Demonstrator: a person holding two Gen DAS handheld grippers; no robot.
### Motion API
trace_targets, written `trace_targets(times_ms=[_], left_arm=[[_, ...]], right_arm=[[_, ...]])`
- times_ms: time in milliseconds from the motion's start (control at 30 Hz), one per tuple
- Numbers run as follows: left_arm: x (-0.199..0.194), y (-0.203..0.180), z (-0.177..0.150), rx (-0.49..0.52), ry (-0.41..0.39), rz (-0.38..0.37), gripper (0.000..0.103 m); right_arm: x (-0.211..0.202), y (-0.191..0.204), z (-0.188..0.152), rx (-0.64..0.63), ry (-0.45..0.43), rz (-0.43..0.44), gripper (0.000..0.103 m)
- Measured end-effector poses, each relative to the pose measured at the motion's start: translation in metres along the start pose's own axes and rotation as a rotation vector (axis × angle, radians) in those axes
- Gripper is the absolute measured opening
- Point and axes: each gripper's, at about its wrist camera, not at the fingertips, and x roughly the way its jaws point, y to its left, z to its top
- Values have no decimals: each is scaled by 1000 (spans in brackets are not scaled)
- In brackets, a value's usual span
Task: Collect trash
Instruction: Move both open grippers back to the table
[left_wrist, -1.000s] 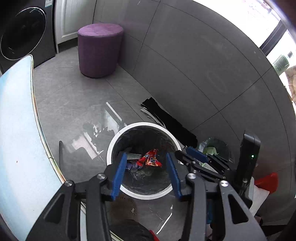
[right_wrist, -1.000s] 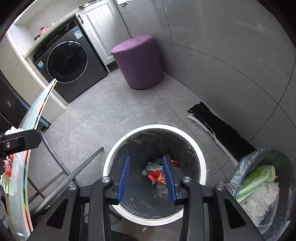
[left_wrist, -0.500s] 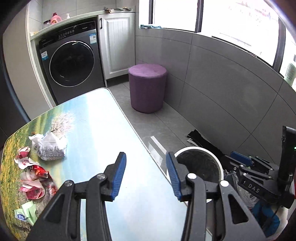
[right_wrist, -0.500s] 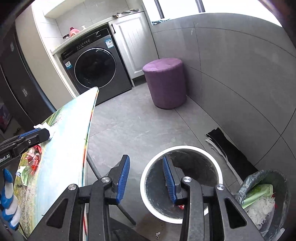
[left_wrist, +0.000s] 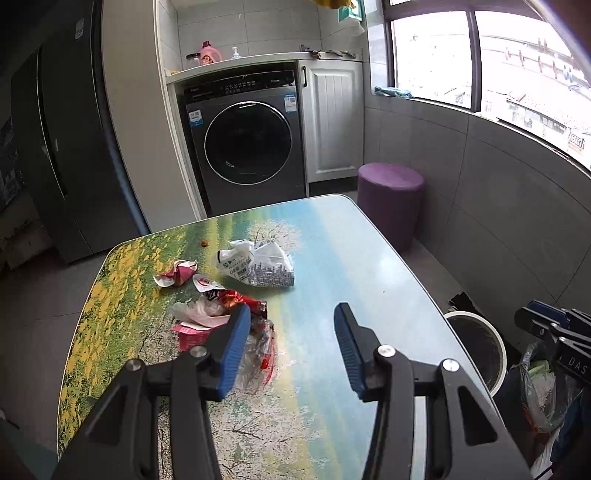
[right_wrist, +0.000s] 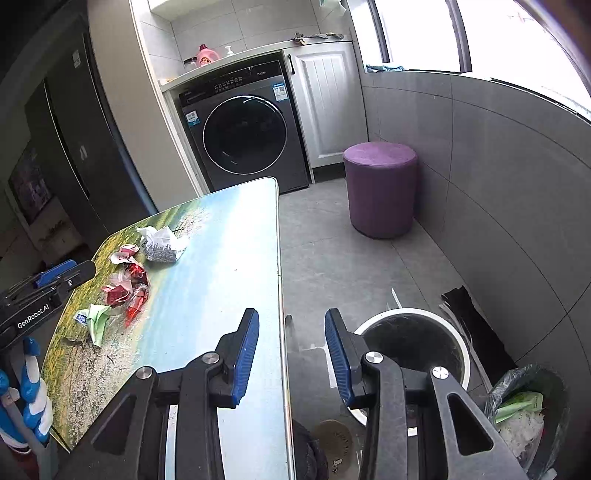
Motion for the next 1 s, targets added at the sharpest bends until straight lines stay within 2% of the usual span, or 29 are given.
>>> trace_targets(times_ms=[133,500,1000], left_arm=[[-9,23,-11,-47,-4,15,51],[-23,80,-31,-161,-19,14,51],[-5,135,-45,-241,16,56,51]], right_arm=[[4,26,1,-39,20,18,35],[7,89,5,-135,42,52,35],[40,146,16,-212,87,141,35]])
